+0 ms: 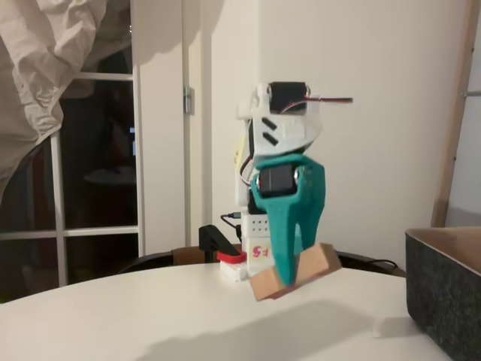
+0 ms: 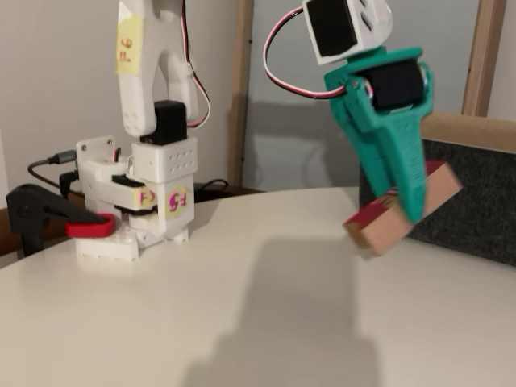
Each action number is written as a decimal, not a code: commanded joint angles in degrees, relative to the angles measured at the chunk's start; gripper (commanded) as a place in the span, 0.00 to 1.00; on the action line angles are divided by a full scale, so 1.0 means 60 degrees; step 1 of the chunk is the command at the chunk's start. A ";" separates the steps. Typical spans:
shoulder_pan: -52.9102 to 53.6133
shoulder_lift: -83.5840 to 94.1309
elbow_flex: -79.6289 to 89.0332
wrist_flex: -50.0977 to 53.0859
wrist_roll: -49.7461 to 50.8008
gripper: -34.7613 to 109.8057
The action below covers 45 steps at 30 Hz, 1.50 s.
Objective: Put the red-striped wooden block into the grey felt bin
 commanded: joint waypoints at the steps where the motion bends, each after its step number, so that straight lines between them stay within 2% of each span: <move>1: 0.0132 0.0937 -0.0117 -0.0410 0.0220 0.27; 11: -0.1538 0.1553 -0.0791 -0.1274 0.0352 0.27; 21: -0.5288 0.1436 -0.2065 -0.1274 0.0044 0.27; 29: -0.8408 0.0776 -0.2036 -0.1245 -0.1963 0.26; 34: -0.8437 -0.0190 -0.2036 -0.1245 -0.2432 0.25; 40: -0.8408 -0.0190 -0.2065 -0.0762 -0.2769 0.36; 45: -0.8350 0.0088 -0.2095 -0.0498 -0.2739 0.40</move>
